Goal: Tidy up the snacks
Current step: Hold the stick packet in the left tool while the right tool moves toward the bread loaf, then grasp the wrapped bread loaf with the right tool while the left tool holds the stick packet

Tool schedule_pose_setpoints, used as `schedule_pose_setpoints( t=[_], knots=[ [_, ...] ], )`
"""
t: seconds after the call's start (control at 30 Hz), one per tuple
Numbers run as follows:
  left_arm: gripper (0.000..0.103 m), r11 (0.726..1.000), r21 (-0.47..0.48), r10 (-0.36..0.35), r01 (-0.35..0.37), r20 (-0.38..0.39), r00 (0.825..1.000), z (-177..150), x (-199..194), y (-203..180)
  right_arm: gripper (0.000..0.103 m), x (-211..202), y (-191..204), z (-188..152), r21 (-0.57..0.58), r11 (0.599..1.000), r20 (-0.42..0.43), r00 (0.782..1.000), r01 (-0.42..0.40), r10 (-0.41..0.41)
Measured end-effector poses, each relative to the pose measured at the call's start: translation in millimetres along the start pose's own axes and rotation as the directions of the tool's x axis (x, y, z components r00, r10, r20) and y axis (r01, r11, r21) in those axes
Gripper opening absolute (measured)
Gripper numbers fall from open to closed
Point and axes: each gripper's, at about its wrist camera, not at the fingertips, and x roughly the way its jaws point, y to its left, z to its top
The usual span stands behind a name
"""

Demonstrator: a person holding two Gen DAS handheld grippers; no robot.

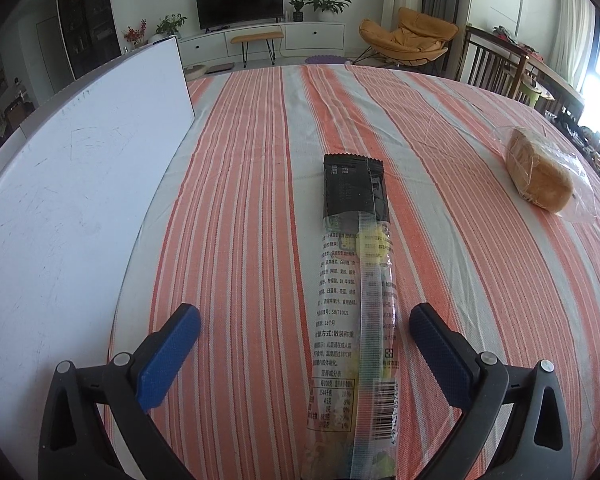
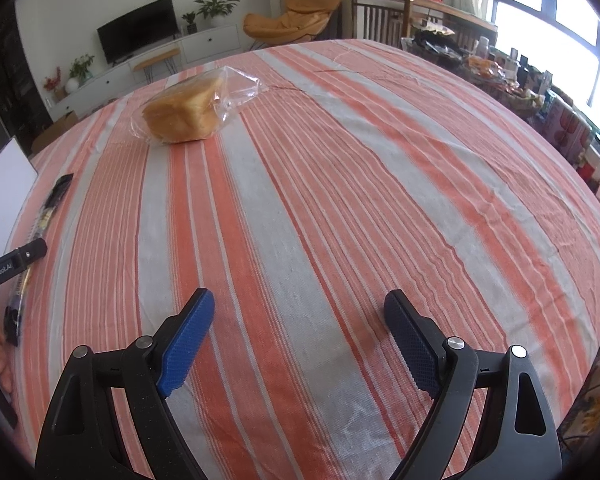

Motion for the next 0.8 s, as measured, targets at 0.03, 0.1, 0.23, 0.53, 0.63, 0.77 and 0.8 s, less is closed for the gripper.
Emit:
schedule_pose_setpoints(
  t=[0.03, 0.1, 0.23, 0.53, 0.63, 0.77, 0.8],
  knots=[
    [0.103, 1.000, 0.000, 0.000, 0.000, 0.000, 1.000, 0, 0, 0, 0.089, -2, 1, 10, 0.017, 1.000, 0.007, 1.000, -0.012, 0.012],
    [0.103, 1.000, 0.000, 0.000, 0.000, 0.000, 1.000, 0, 0, 0, 0.089, -9, 11, 37, 0.031, 0.999, 0.040, 0.999, -0.034, 0.033],
    [0.103, 1.000, 0.000, 0.000, 0.000, 0.000, 1.000, 0, 0, 0, 0.089, -9, 40, 102, 0.068, 0.993, 0.087, 0.992, -0.101, 0.095],
    [0.103, 1.000, 0.000, 0.000, 0.000, 0.000, 1.000, 0, 0, 0, 0.089, 69, 117, 163, 0.054, 0.999, 0.002, 1.000, 0.008, -0.008],
    [0.103, 1.000, 0.000, -0.001, 0.001, 0.000, 1.000, 0, 0, 0, 0.091, 106, 133, 160, -0.018, 0.992, -0.060, 0.990, 0.129, -0.130],
    [0.103, 1.000, 0.001, 0.000, 0.000, 0.000, 1.000, 0, 0, 0, 0.095, 116, 129, 151, -0.004, 0.989, -0.034, 0.989, 0.147, -0.147],
    [0.103, 1.000, 0.001, 0.000, 0.000, 0.000, 1.000, 0, 0, 0, 0.095, 118, 127, 150, -0.013, 0.989, -0.037, 0.989, 0.145, -0.146]
  ],
)
